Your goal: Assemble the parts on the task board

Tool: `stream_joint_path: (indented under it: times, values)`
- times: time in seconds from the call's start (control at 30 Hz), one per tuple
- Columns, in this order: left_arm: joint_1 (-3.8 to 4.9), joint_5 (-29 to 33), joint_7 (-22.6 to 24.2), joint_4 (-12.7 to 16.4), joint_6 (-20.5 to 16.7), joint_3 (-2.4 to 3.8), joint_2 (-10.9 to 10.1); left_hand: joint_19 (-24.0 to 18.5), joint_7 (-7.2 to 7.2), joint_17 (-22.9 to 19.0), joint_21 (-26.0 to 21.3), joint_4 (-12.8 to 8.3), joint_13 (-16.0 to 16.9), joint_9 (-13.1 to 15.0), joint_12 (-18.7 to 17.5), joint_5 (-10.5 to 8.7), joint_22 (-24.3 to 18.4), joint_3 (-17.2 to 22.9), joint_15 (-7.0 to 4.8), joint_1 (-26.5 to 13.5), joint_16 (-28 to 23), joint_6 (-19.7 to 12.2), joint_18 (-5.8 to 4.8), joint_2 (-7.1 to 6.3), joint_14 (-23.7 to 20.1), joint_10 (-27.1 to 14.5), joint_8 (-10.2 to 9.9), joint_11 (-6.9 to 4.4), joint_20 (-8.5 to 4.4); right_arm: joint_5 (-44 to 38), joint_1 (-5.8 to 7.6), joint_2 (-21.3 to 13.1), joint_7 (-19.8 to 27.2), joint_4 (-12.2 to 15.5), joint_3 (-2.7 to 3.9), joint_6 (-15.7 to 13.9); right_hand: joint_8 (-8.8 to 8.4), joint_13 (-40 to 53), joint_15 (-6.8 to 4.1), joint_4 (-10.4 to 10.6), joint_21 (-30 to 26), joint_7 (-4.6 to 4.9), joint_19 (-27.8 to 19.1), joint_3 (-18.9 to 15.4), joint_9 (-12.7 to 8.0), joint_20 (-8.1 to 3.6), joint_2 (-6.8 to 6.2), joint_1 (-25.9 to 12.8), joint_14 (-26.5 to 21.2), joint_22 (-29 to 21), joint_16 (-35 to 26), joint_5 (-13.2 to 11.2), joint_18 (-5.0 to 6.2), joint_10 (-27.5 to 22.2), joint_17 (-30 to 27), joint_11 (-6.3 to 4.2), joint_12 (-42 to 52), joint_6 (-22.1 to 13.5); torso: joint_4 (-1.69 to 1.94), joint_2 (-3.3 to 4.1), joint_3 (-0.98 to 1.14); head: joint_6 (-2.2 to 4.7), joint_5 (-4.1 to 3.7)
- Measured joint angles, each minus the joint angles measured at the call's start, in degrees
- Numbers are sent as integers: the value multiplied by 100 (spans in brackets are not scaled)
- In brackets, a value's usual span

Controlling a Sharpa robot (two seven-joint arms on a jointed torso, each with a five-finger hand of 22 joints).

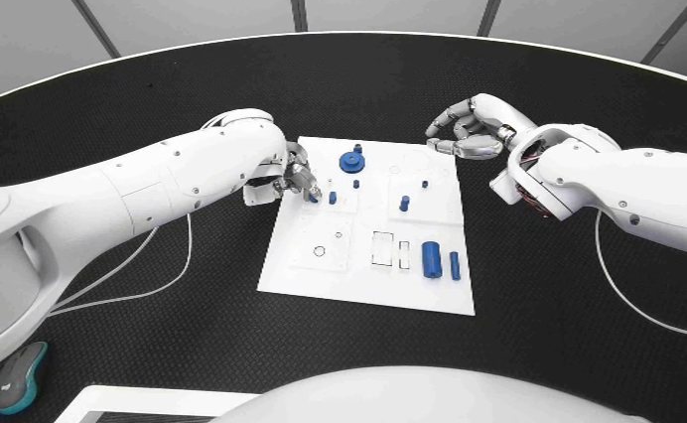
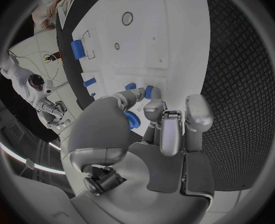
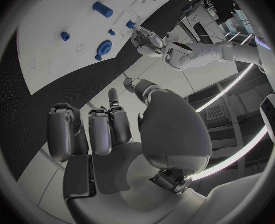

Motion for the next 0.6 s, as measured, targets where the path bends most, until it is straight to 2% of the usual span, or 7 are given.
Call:
stream_joint_path:
  times: [0.6]
  values:
    - [-1, -2, -32, -113, 5, 0, 101, 0, 24, 0, 0, -12, -1, -10, 0, 0, -1, 11, 0, -17, 0, 21, 0, -17, 0, 18, 4, 21, 0, 0, 0, 0, 1, 2, 0, 12, 0, 4, 0, -17, 0, 0, 0, 17, -9, 0, 0, 0, 0, 0, 0, 0, 0, 0, 0, 0, 0, 0, 1, 5, -3, -5, -12]
